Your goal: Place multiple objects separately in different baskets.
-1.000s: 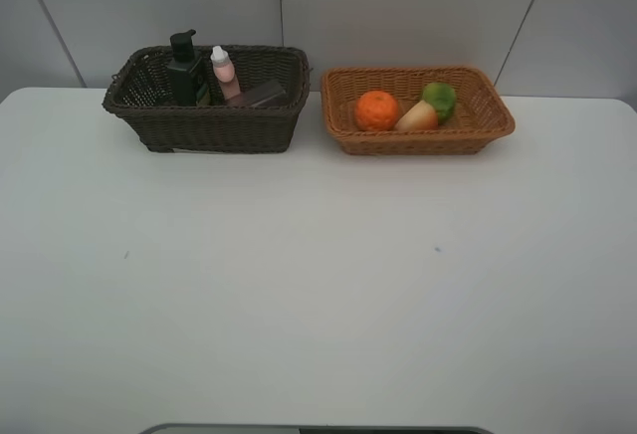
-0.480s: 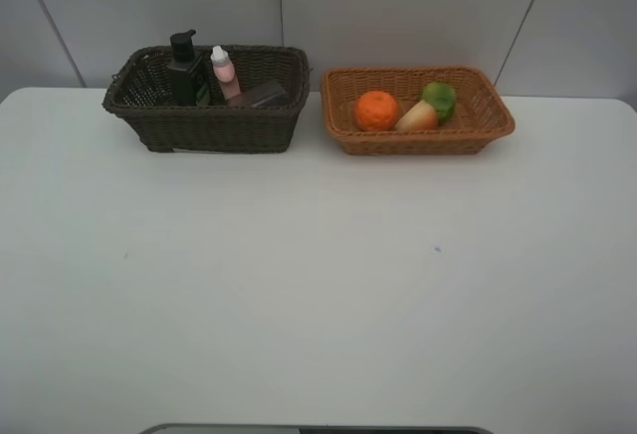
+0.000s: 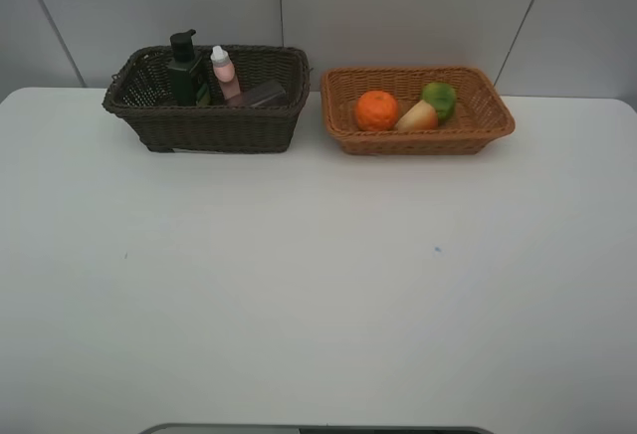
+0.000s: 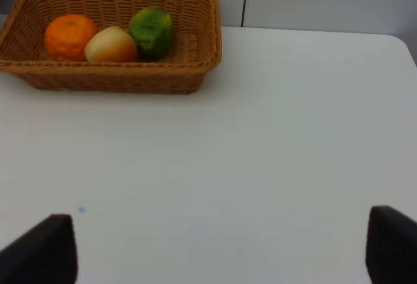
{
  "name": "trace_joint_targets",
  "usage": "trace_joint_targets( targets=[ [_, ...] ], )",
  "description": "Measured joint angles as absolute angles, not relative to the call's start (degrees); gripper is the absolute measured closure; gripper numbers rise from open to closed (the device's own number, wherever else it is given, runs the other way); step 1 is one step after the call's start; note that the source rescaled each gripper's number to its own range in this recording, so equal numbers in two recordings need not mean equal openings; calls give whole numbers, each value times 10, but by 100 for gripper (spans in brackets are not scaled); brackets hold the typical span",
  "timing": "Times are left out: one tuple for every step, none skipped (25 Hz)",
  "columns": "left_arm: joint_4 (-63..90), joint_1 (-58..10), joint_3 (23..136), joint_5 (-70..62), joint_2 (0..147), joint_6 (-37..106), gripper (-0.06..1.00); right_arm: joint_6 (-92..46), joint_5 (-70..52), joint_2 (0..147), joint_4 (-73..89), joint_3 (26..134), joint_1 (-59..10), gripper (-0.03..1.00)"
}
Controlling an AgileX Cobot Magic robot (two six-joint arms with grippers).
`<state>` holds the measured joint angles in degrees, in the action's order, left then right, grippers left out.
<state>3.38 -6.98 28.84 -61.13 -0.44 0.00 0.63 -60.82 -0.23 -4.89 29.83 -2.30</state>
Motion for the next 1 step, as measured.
trace_joint_targets(
  targets=[
    [34,-70,288,-611,-4,0,0,6,-608,-2,-49,298,-23,5]
  ],
)
